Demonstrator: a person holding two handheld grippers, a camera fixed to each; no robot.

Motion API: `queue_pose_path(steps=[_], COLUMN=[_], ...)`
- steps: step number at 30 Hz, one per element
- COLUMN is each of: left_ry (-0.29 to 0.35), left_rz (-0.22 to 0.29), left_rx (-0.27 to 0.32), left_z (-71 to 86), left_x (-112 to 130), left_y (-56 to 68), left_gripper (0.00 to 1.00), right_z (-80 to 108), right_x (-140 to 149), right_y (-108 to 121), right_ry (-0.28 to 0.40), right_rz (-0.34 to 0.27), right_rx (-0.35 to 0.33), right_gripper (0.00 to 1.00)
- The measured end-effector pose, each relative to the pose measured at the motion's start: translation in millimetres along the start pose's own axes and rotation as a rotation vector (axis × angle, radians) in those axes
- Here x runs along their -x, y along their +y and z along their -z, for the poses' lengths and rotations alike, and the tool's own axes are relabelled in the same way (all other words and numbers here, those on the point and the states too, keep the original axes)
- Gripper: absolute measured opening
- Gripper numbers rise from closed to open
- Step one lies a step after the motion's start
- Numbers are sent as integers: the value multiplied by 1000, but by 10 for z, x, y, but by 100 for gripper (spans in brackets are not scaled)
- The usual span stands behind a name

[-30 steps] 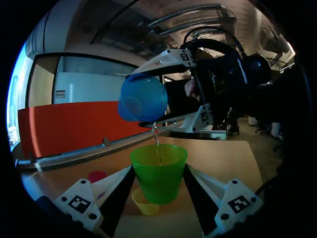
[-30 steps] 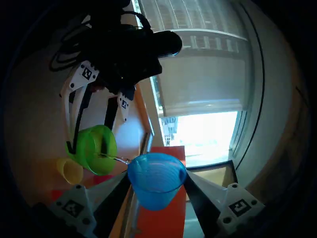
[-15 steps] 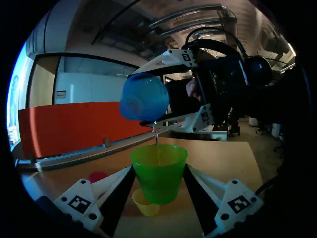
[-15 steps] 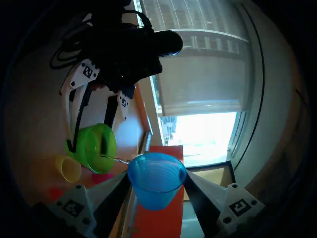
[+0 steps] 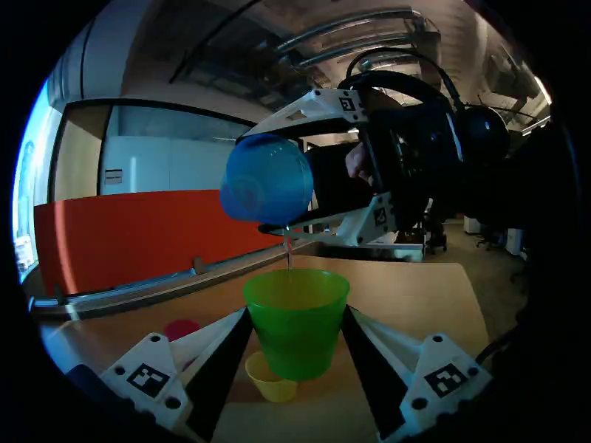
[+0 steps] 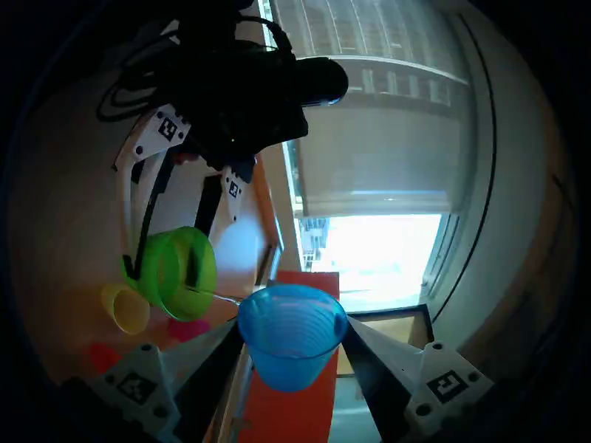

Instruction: Pour water

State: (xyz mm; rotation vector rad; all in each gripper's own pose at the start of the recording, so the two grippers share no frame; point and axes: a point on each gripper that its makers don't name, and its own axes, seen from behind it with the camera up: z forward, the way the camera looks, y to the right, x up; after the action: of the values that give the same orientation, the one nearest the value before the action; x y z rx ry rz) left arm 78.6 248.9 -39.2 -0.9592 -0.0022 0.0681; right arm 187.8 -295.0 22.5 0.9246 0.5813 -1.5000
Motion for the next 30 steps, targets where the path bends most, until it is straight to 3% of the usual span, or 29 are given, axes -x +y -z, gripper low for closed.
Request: queue_pose_path(steps=[30], left_ry=[6], left_rz=[-5], left_rx=[-4], left_z=[0], left_x=[-22], left_y=[-8], left_gripper=[83], right_z=[-64], right_x=[70], right_y=[71], right_ry=[-12], right_rz=[70], right_rx=[5], right_gripper=[91])
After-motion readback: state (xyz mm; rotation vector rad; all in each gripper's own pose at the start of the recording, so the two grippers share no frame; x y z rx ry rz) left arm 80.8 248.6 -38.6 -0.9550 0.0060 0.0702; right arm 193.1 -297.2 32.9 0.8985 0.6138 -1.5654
